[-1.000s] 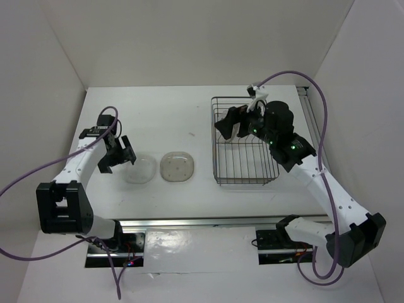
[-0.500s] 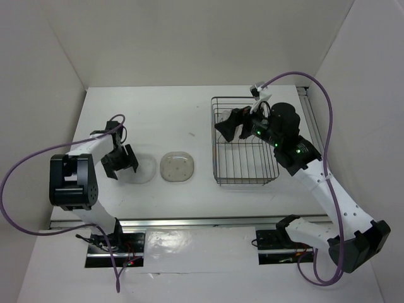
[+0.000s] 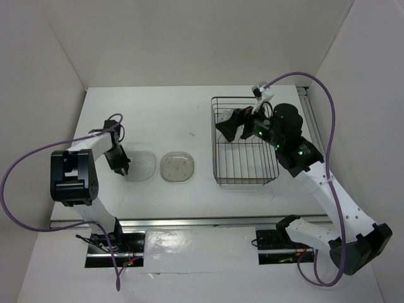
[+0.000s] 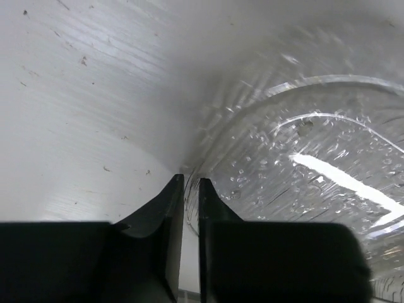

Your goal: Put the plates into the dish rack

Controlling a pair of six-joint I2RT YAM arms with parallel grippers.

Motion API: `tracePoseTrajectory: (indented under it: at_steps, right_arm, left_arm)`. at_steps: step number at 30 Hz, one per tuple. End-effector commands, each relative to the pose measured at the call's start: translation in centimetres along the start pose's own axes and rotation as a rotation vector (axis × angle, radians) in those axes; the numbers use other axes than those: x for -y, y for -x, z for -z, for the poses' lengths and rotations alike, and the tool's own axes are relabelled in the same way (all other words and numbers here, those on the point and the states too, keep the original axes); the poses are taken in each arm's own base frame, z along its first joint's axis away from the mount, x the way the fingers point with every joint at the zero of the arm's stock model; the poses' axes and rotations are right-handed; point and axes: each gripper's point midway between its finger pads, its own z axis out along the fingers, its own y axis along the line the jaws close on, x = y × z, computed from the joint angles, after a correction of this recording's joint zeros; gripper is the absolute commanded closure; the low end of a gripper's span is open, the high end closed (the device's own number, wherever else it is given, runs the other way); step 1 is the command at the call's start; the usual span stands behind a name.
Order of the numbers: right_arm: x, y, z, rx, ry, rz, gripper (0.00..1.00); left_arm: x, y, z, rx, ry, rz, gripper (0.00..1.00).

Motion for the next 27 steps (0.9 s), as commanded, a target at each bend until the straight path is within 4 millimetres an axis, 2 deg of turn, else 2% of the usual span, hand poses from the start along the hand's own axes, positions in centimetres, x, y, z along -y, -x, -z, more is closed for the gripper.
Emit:
tracePoseTrajectory:
  at_steps: [1, 3, 7, 10, 13, 17, 18, 22, 23, 25, 26, 27]
  right_arm:
    - [-1.1, 2.0, 0.7, 0.078, 0.040, 0.036, 0.00]
    - [-1.1, 2.0, 0.7, 0.078, 0.040, 0.036, 0.00]
    - [-1.2, 1.7, 0.6, 0.075, 0.048, 0.036, 0.00]
    - [-1.2, 1.7, 0.6, 0.075, 0.049, 0.027, 0.00]
    - [-1.1, 1.8, 0.6, 0.077, 0.040, 0.027, 0.00]
    - [-0.6, 1.6, 0.0, 0.072, 0.026, 0.024, 0.00]
    - [-0.6, 1.6, 0.0, 0.072, 0.026, 0.024, 0.00]
    - [-1.2, 0.5, -0.8, 0.058, 0.088, 0.027, 0.00]
    - [-1.6, 1.1, -0.8, 0.079, 0.107, 0.027, 0.00]
    - [-1.5, 0.2, -1.8, 0.051, 0.121, 0.011, 0.00]
    - [-1.5, 0.0, -2.3, 0.044, 0.130, 0.010, 0.00]
    - [-1.2, -0.6, -3.0, 0.029, 0.126, -0.004, 0.00]
  left_arm:
    - [-1.7, 0.7, -0.9, 0.018, 0.087, 0.008, 0.84]
    - [-2.1, 1.6, -0.3, 0.042, 0.122, 0.029, 1.00]
    - [-1.8, 3.1, 0.4, 0.087, 0.126, 0.044, 1.00]
    - [-1.7, 3.5, 0.6, 0.097, 0.121, 0.046, 1.00]
    - [-1.0, 5.3, 1.7, 0.165, 0.088, 0.045, 1.00]
    - [0.6, 8.1, 3.7, 0.258, 0.011, 0.042, 1.00]
    - [1.4, 8.3, 4.1, 0.266, -0.034, 0.041, 1.00]
    - [4.2, 10.7, 9.5, 0.428, -0.231, 0.002, 1.00]
    - [4.5, 10.9, 11.8, 0.490, -0.284, 0.001, 1.00]
    - [5.6, 11.1, 14.7, 0.555, -0.376, -0.026, 1.00]
    - [5.7, 10.9, 17.2, 0.617, -0.426, -0.033, 1.00]
    - [5.8, 10.3, 17.9, 0.636, -0.457, -0.051, 1.00]
